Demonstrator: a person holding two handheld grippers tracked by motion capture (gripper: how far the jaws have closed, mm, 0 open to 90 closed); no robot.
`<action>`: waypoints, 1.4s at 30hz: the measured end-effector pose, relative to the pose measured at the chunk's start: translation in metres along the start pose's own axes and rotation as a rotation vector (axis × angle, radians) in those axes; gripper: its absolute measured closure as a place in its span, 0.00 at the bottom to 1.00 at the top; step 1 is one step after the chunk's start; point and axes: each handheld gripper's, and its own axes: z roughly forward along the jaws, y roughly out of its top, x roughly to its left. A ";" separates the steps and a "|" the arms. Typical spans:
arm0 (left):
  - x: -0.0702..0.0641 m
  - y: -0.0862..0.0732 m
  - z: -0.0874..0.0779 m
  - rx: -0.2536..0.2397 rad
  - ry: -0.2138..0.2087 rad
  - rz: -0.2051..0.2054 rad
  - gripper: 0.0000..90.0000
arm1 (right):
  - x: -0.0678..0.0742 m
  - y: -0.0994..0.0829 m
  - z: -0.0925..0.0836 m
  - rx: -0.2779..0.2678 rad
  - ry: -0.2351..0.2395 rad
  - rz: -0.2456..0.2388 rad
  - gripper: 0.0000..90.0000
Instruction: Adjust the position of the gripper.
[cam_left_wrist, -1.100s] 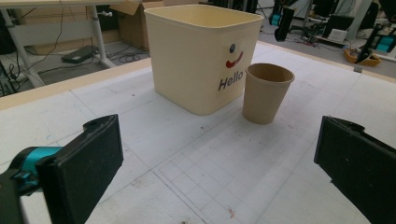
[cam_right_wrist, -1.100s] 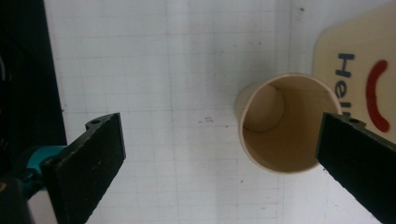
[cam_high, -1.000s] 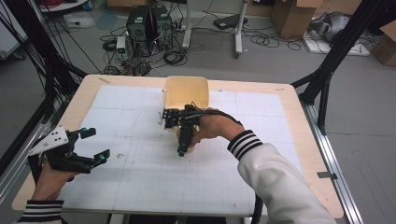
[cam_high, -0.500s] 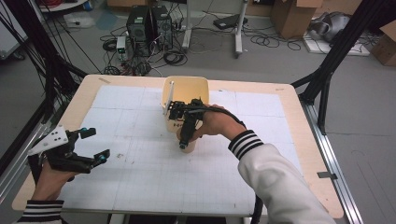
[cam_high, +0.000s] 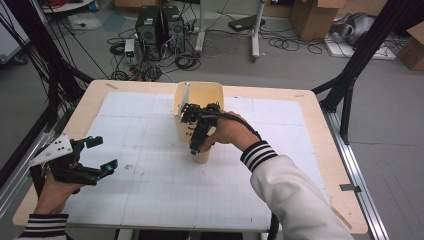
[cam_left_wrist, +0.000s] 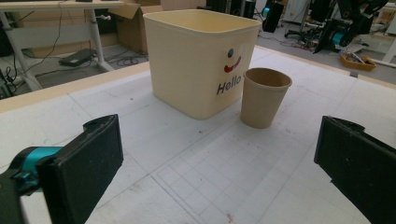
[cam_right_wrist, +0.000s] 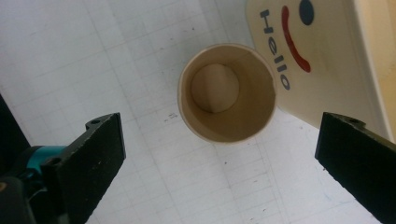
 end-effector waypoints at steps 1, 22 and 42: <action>0.000 0.000 0.000 0.002 -0.002 0.001 0.02 | 0.000 0.000 0.000 0.000 0.000 0.000 0.00; 0.002 0.002 0.002 -0.009 -0.004 0.007 0.02 | -0.004 -0.001 0.001 -0.031 -0.053 0.148 0.01; 0.002 0.002 0.003 -0.012 -0.010 -0.001 0.02 | -0.009 0.003 0.002 -0.037 -0.095 0.260 0.01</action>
